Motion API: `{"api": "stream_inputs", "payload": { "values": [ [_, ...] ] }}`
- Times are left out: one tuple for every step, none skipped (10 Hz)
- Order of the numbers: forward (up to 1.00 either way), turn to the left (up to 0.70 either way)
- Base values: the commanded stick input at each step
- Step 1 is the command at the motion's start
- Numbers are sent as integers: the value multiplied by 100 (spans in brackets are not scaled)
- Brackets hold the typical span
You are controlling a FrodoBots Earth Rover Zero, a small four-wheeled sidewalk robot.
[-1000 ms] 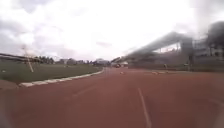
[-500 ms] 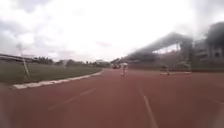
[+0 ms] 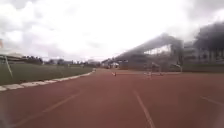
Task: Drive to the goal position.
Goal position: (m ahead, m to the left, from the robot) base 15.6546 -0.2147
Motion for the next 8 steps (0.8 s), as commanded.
{"api": "stream_inputs", "payload": {
  "values": [
    [70,0],
    [70,0],
    [70,0],
    [70,0],
    [70,0],
    [70,0],
    [70,0],
    [70,0]
  ]
}}
